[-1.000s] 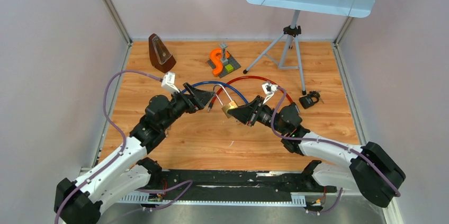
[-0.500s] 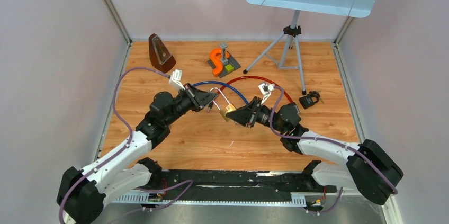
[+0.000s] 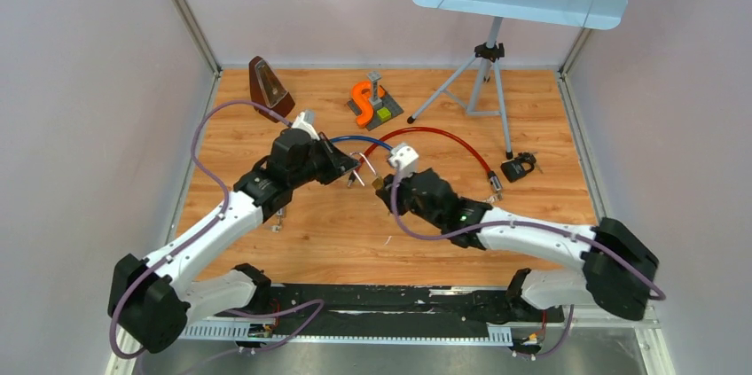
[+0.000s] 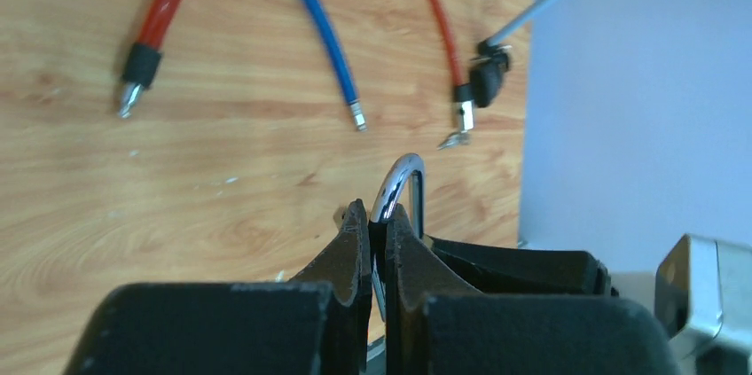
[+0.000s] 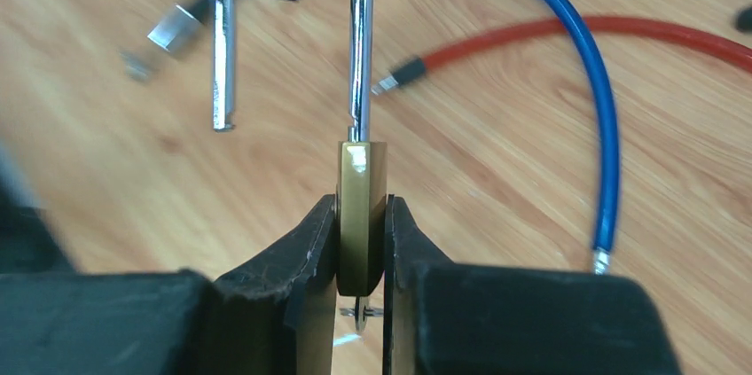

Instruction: Unlock with the key

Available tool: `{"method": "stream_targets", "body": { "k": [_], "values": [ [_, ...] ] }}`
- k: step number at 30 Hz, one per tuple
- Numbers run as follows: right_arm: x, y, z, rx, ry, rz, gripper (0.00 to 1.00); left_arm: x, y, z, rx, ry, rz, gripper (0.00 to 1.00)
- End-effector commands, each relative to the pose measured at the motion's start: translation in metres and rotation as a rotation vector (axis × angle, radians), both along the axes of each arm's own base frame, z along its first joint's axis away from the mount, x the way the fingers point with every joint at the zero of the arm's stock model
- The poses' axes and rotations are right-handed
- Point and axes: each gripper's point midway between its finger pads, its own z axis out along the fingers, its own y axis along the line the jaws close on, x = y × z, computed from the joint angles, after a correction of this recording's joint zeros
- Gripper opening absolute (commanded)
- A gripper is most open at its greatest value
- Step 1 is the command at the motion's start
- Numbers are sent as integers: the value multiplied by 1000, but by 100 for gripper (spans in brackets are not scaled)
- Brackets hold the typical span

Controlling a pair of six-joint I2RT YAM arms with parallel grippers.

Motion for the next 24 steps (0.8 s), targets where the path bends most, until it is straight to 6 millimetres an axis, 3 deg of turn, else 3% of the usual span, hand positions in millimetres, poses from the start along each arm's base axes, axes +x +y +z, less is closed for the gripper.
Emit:
{"method": "stream_targets", "body": {
  "k": [1, 4, 7, 11, 15, 19, 24],
  "values": [
    [44, -62, -53, -544, -138, -320, 0, -18, -6, -14, 50, 78, -87, 0],
    [48, -82, -84, -778, -153, -406, 0, -18, -5, -29, 87, 115, -90, 0],
    [49, -87, -103, -928, -192, -423, 0, -17, -8, -53, 119, 172, -99, 0],
    [44, -73, -126, -1010, -204, -366, 0, -14, -8, -86, 141, 253, -97, 0],
    [34, -47, -144, -1052, -217, -260, 2, -13, 4, -114, 149, 350, -68, 0],
    [13, -17, -162, -1053, -174, -97, 28, -18, 25, -139, 165, 438, -10, 0],
    [-8, 12, -148, -921, -78, 22, 55, -22, 53, -155, 239, 477, 51, 0]
  ]
}}
